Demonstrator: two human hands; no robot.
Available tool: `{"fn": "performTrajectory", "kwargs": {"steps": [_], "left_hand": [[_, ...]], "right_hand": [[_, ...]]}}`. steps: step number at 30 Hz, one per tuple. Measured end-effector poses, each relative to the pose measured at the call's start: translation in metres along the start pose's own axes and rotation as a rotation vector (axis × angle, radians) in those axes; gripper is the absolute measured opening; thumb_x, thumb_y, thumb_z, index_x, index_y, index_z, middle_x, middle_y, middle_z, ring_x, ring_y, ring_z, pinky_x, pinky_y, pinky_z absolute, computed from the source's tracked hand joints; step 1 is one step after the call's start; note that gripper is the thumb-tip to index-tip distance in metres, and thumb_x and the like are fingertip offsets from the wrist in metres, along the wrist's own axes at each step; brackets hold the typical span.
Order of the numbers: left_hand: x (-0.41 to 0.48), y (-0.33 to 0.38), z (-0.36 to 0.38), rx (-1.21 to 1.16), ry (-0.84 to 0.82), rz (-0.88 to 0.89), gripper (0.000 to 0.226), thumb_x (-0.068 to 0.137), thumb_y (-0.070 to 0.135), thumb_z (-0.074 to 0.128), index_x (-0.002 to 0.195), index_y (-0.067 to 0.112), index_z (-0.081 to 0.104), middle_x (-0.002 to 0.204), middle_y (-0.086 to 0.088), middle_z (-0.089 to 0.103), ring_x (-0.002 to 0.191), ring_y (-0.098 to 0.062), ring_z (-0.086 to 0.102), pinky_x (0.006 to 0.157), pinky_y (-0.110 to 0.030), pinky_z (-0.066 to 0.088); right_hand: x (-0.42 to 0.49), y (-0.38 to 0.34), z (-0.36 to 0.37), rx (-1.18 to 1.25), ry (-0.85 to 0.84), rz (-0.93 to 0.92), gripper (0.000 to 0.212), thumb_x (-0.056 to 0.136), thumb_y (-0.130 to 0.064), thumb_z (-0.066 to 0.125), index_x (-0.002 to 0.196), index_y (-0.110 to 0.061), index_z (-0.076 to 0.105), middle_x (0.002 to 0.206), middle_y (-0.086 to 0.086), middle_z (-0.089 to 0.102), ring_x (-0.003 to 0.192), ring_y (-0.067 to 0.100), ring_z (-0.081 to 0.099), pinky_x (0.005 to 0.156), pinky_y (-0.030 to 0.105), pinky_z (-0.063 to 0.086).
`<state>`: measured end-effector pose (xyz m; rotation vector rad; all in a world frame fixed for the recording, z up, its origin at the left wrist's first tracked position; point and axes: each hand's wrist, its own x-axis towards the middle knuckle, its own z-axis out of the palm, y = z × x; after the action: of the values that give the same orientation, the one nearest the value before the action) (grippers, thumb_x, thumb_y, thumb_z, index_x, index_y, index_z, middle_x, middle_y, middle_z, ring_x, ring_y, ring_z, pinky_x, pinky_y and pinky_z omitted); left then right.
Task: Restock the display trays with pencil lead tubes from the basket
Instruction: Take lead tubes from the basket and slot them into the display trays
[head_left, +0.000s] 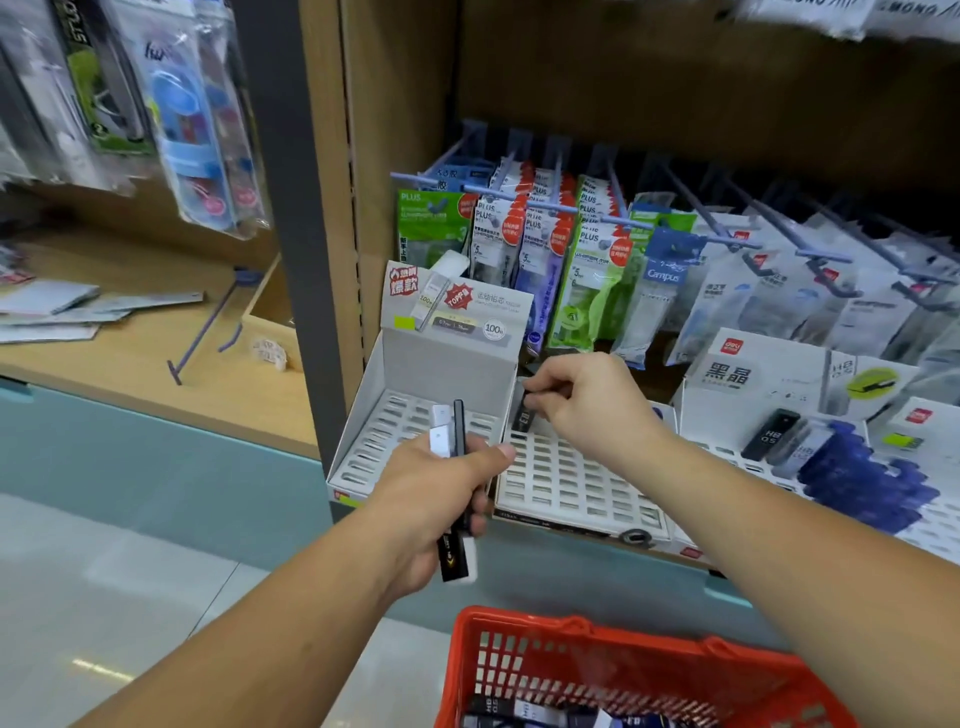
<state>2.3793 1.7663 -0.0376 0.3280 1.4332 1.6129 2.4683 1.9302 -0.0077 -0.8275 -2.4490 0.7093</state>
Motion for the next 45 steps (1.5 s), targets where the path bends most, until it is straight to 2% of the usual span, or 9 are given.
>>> {"fn": "performTrajectory", "kwargs": {"steps": [3, 7, 10, 13, 19, 24, 33, 39, 45], "left_hand": [[-0.001, 0.001, -0.002, 0.0, -0.005, -0.001, 0.023, 0.088, 0.011, 0.081, 0.09, 0.015, 0.058, 0.062, -0.003, 0.05, 0.05, -0.016, 0.044, 0.048, -0.026, 0.039], [-0.002, 0.001, -0.004, 0.015, -0.004, -0.002, 0.023, 0.088, 0.012, 0.082, 0.09, 0.014, 0.059, 0.066, -0.007, 0.05, 0.051, -0.016, 0.045, 0.049, -0.027, 0.04], [-0.004, 0.002, -0.003, 0.035, -0.002, 0.007, 0.021, 0.089, 0.014, 0.081, 0.091, 0.014, 0.059, 0.067, -0.007, 0.051, 0.052, -0.017, 0.046, 0.05, -0.028, 0.041], [-0.006, 0.002, 0.005, 0.089, -0.029, 0.024, 0.02, 0.09, 0.018, 0.079, 0.093, 0.013, 0.061, 0.065, -0.005, 0.052, 0.053, -0.016, 0.047, 0.049, -0.028, 0.043], [-0.012, 0.003, 0.037, 0.22, -0.142, 0.056, 0.02, 0.089, 0.021, 0.081, 0.091, 0.014, 0.061, 0.062, -0.004, 0.052, 0.052, -0.014, 0.047, 0.049, -0.028, 0.043], [-0.018, 0.005, 0.072, 0.296, -0.296, 0.06, 0.019, 0.087, 0.02, 0.082, 0.086, 0.016, 0.064, 0.068, -0.006, 0.055, 0.05, -0.013, 0.045, 0.047, -0.027, 0.039], [-0.026, 0.006, 0.095, 0.316, -0.425, 0.033, 0.016, 0.087, 0.025, 0.083, 0.089, 0.017, 0.069, 0.067, -0.005, 0.059, 0.051, -0.015, 0.052, 0.045, -0.026, 0.042], [-0.019, 0.005, 0.097, 0.285, -0.323, 0.026, 0.019, 0.093, 0.025, 0.075, 0.094, 0.01, 0.064, 0.081, -0.012, 0.07, 0.051, -0.016, 0.051, 0.045, -0.024, 0.035], [-0.009, 0.005, 0.104, 0.152, -0.221, 0.069, 0.017, 0.096, 0.024, 0.072, 0.088, 0.011, 0.064, 0.074, -0.011, 0.064, 0.051, -0.014, 0.046, 0.045, -0.024, 0.032]], "right_hand": [[0.001, 0.002, 0.003, -0.023, 0.013, -0.017, 0.016, 0.091, 0.0, 0.069, 0.095, -0.011, 0.08, 0.083, -0.009, 0.071, 0.072, -0.015, 0.064, 0.071, 0.002, 0.046], [-0.002, 0.005, 0.008, -0.283, -0.003, -0.069, 0.023, 0.095, -0.023, 0.069, 0.117, -0.025, 0.077, 0.095, -0.007, 0.054, 0.095, 0.022, 0.061, 0.086, 0.041, 0.053], [-0.008, 0.005, -0.001, -0.273, -0.093, -0.052, 0.037, 0.099, -0.024, 0.061, 0.136, -0.033, 0.065, 0.091, -0.014, 0.042, 0.089, 0.017, 0.055, 0.086, 0.038, 0.051], [-0.017, 0.003, -0.026, -0.018, -0.118, 0.046, 0.052, 0.1, -0.012, 0.057, 0.146, -0.034, 0.052, 0.099, -0.004, 0.06, 0.075, 0.016, 0.061, 0.073, 0.031, 0.055], [-0.044, -0.005, -0.092, 0.342, 0.085, 0.2, 0.015, 0.1, -0.01, 0.063, 0.103, -0.015, 0.076, 0.08, 0.008, 0.076, 0.06, 0.016, 0.064, 0.057, 0.034, 0.053], [-0.073, -0.01, -0.085, 0.52, -0.083, 0.206, 0.021, 0.087, -0.023, 0.08, 0.108, -0.019, 0.076, 0.091, 0.006, 0.076, 0.069, 0.021, 0.069, 0.056, 0.032, 0.052], [-0.086, 0.018, -0.085, 0.797, -0.015, 0.342, 0.01, 0.085, -0.007, 0.079, 0.094, -0.004, 0.076, 0.073, 0.014, 0.07, 0.056, 0.019, 0.059, 0.052, 0.027, 0.05], [-0.094, 0.048, -0.096, 0.89, 0.164, 0.435, 0.013, 0.089, -0.008, 0.076, 0.094, 0.002, 0.07, 0.071, 0.016, 0.068, 0.051, 0.019, 0.06, 0.045, 0.027, 0.052], [-0.102, 0.063, -0.109, 0.725, 0.004, 0.37, 0.002, 0.091, -0.005, 0.074, 0.089, -0.005, 0.073, 0.071, 0.012, 0.071, 0.065, 0.022, 0.068, 0.055, 0.03, 0.057]]}}
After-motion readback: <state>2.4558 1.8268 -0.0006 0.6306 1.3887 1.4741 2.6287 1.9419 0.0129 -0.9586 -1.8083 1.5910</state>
